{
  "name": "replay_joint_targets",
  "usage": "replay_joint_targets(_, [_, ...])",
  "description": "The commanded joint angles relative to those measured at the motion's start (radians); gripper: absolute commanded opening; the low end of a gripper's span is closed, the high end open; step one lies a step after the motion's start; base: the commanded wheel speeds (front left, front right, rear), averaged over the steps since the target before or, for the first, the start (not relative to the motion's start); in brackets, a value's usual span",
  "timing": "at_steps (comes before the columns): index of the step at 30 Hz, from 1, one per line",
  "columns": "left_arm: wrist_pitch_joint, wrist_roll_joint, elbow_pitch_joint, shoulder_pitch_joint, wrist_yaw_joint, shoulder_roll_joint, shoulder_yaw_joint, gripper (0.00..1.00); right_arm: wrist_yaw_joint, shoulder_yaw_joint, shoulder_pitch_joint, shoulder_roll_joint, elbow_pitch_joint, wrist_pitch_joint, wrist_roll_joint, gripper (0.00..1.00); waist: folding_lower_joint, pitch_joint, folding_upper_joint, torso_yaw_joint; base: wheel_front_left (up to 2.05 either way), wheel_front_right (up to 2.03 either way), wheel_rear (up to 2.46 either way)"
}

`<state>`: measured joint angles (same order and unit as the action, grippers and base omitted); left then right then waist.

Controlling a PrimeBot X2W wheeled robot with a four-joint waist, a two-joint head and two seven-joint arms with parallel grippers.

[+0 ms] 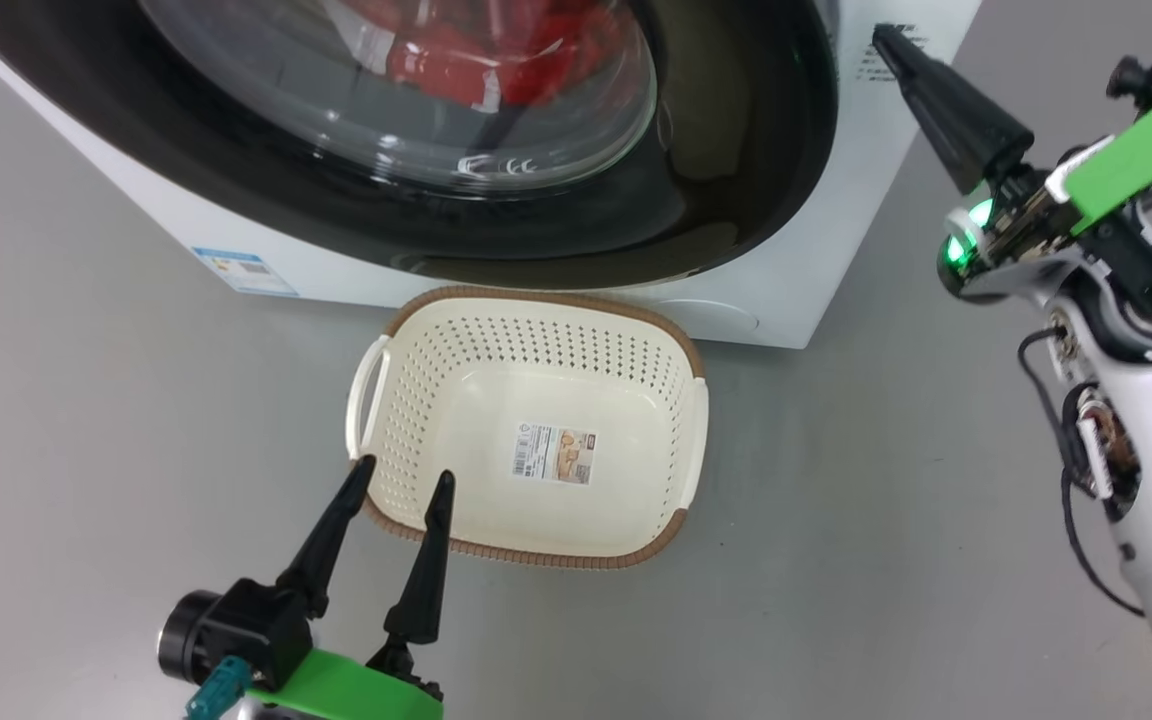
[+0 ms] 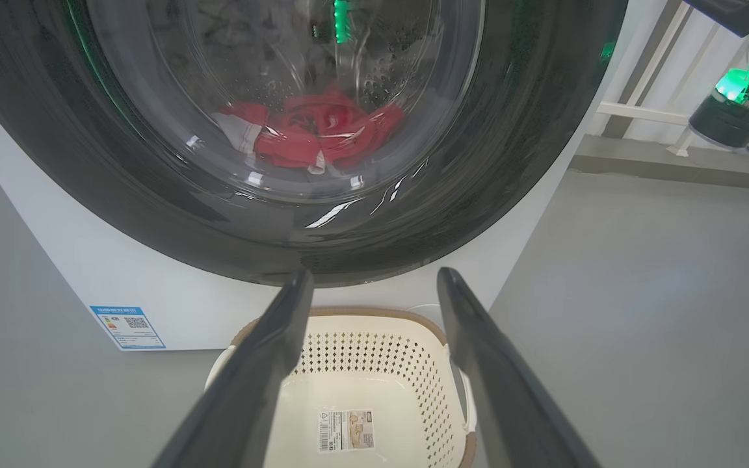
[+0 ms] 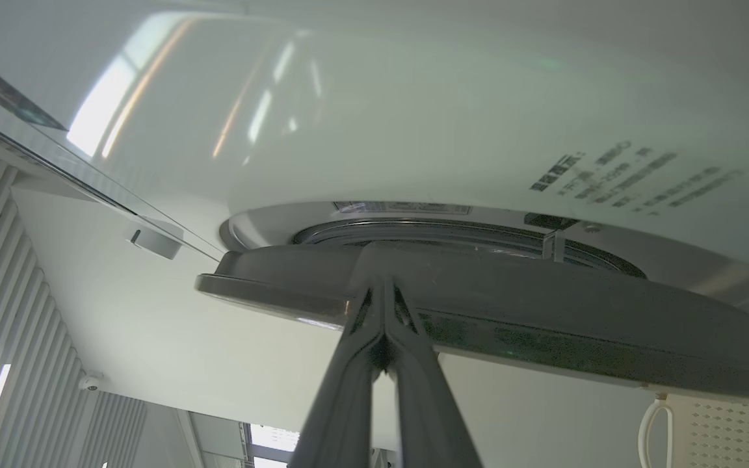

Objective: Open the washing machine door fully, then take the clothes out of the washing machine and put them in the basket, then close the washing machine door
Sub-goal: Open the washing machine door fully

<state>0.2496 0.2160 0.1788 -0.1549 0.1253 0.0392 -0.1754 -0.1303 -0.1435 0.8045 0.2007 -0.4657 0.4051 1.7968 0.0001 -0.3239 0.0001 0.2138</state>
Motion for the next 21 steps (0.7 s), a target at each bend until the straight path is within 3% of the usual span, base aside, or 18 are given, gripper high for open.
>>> replay_joint_targets(1, [0.012, 0.013, -0.019, -0.023, 0.005, 0.011, 0.026, 1.0, 0.0, -0.003, 0.028, -0.001, 0.016, 0.009, 0.009, 0.0, -0.0001, -0.014, -0.0001, 0.012, 0.0, 0.0, 0.0])
replay_joint_targets(7, [0.012, 0.028, -0.017, -0.039, 0.005, 0.011, 0.007, 1.0, 0.0, 0.006, 0.108, 0.007, -0.061, 0.106, 0.033, 0.0, -0.0001, -0.039, -0.0001, 0.033, 0.0, 0.0, 0.0])
replay_joint_targets(21, [0.012, 0.053, -0.014, -0.062, 0.005, 0.011, -0.006, 1.0, 0.0, 0.005, 0.166, 0.003, -0.129, 0.167, -0.019, 0.0, -0.0001, -0.063, -0.0001, 0.058, 0.0, 0.0, 0.0])
